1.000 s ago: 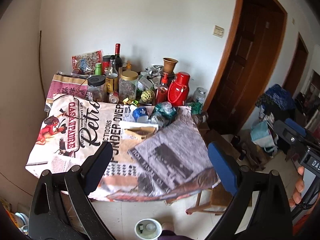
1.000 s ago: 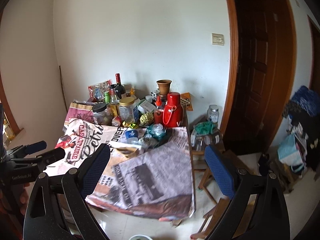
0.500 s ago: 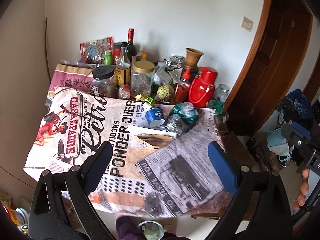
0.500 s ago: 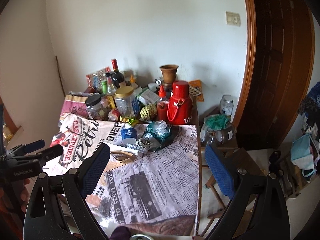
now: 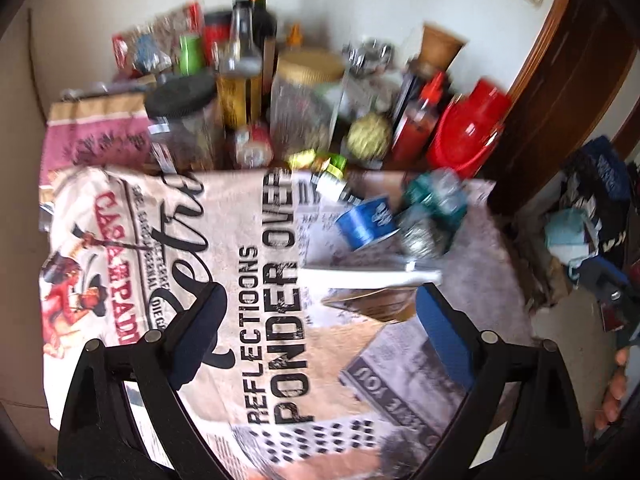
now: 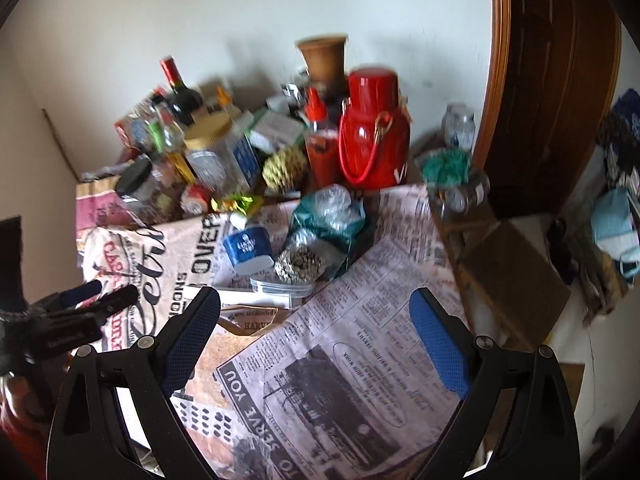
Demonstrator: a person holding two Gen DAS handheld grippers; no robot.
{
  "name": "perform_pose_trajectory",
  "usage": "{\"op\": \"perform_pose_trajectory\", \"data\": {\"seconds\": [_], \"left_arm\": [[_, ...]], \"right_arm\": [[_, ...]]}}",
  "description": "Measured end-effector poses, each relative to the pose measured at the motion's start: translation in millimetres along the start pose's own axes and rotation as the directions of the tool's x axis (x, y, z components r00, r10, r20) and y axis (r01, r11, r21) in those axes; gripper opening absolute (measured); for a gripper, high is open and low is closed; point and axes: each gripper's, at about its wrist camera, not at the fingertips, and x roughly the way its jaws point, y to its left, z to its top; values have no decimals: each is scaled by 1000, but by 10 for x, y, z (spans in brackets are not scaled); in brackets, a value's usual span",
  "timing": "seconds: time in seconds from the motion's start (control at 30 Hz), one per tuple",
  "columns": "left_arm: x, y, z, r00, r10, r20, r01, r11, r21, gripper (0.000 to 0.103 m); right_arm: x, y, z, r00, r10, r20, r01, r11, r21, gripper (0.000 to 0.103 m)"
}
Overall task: Collect trash
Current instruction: 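Grasp the brown cardboard strip with the left tool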
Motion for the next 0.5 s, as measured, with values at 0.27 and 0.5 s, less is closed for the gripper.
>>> {"op": "perform_pose_trajectory", "data": {"seconds": [0.27,0.5], "left_arm": [[808,-193,-123,968,-159,-195,196,963,183,81],[1217,-392,-78,933,-200,-298,285,918,277,81]], "right_arm": [[382,-63,9,990,-80,-115,89,993,74,94],[433,-147,-15,981,-113,-158,131,986,105,94]]}}
